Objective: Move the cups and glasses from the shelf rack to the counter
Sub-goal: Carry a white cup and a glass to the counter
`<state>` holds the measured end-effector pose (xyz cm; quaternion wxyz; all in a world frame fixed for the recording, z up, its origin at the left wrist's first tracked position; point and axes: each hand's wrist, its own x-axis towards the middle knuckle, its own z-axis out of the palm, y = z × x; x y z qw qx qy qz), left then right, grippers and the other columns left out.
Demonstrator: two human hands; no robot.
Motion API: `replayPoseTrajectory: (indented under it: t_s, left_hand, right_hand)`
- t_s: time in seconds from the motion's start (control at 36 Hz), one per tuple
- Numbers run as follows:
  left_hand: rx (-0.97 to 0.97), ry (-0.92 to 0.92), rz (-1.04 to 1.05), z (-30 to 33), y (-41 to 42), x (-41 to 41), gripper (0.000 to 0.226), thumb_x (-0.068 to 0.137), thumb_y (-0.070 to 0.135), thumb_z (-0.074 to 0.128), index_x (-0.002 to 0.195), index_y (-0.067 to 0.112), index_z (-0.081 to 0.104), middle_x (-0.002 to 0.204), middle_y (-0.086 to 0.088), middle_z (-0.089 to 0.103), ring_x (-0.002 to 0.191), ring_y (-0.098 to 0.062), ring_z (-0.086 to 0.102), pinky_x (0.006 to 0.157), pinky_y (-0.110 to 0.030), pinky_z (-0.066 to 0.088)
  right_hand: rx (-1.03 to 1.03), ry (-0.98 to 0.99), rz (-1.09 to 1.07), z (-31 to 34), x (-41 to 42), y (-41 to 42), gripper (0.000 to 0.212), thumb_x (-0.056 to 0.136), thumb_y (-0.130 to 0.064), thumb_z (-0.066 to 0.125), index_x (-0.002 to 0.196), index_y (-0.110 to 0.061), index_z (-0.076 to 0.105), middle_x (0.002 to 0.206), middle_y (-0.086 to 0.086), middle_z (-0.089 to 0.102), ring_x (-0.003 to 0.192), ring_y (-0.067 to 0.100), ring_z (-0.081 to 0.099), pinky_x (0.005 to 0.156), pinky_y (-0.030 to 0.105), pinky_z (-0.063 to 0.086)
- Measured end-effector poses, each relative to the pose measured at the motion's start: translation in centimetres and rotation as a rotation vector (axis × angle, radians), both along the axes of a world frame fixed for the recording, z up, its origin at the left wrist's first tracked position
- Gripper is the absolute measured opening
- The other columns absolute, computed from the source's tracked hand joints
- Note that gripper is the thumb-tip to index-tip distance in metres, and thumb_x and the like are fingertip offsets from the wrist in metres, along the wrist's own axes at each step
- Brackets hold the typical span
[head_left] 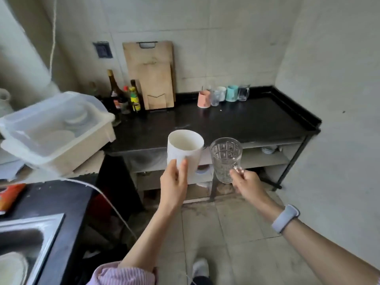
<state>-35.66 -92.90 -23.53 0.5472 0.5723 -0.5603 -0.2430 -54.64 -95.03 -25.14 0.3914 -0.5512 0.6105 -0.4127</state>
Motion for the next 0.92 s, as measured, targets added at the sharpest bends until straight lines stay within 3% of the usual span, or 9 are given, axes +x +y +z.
replayPoseTrajectory:
  t_s: [0.08,0.19,0.33,0.5,0.64,0.83,0.92]
  left_hand:
    - [0.004,0.002,-0.084,-0.2,-7.0,-2.0,0.038,0.095,0.032,0.041,0.074,0.000,0.048,0.063,-0.006,0.051,0.061,-0.016,0.047,0.052,-0.019,0.037]
    - [0.043,0.032,-0.173,0.0,-15.7,-4.2,0.035,0.096,0.035,0.038,0.087,0.003,0.052,0.076,-0.007,0.057,0.070,-0.024,0.054,0.063,-0.042,0.049]
    - [0.114,0.068,-0.231,0.1,-25.2,-6.7,0.031,0.096,0.039,0.034,0.100,0.014,0.052,0.093,-0.002,0.059,0.079,-0.017,0.056,0.067,-0.031,0.049]
    - [0.211,0.077,-0.287,-1.1,-34.6,-9.8,0.031,0.097,0.039,0.033,0.101,0.014,0.050,0.091,0.002,0.056,0.080,-0.019,0.055,0.073,-0.044,0.052]
    - [0.298,0.114,-0.324,-3.5,-41.6,-12.4,0.028,0.097,0.038,0.034,0.097,0.016,0.051,0.095,0.003,0.056,0.089,-0.022,0.056,0.078,-0.043,0.051]
    - [0.361,0.110,-0.262,-8.1,-53.4,-17.0,0.031,0.098,0.033,0.032,0.090,0.009,0.050,0.085,0.003,0.049,0.078,-0.018,0.049,0.071,-0.036,0.046]
    - [0.408,0.137,-0.257,-10.2,-58.4,-19.2,0.028,0.098,0.034,0.033,0.091,0.013,0.050,0.087,0.004,0.050,0.078,-0.014,0.049,0.065,-0.025,0.044]
  right_hand:
    - [0.028,-0.035,-0.085,-0.1,-2.3,-5.6,0.047,0.090,-0.024,0.050,0.045,-0.022,0.034,0.040,-0.007,0.035,0.043,0.014,0.032,0.051,0.032,0.027]
    - [0.071,-0.085,-0.147,0.4,-4.6,-12.9,0.041,0.091,-0.028,0.049,0.053,-0.023,0.035,0.039,-0.012,0.034,0.039,0.010,0.030,0.048,0.030,0.023]
    - [0.127,-0.106,-0.187,0.8,-7.2,-20.9,0.033,0.091,-0.029,0.048,0.060,-0.019,0.041,0.036,-0.012,0.034,0.037,0.007,0.030,0.048,0.030,0.025]
    - [0.138,-0.119,-0.257,-0.6,-9.8,-29.2,0.037,0.091,-0.026,0.048,0.056,-0.019,0.039,0.046,-0.006,0.034,0.046,0.013,0.031,0.053,0.034,0.025]
    - [0.199,-0.153,-0.305,-3.0,-12.1,-36.5,0.040,0.092,-0.022,0.048,0.053,-0.018,0.040,0.047,-0.003,0.035,0.044,0.013,0.032,0.049,0.030,0.026]
    - [0.299,-0.227,-0.236,-7.3,-15.9,-48.9,0.029,0.092,-0.026,0.046,0.064,-0.020,0.044,0.042,-0.013,0.034,0.038,0.004,0.030,0.044,0.024,0.024]
    - [0.327,-0.224,-0.225,-9.1,-17.5,-54.2,0.032,0.092,-0.026,0.046,0.061,-0.020,0.042,0.040,-0.013,0.035,0.037,0.002,0.030,0.043,0.022,0.025]
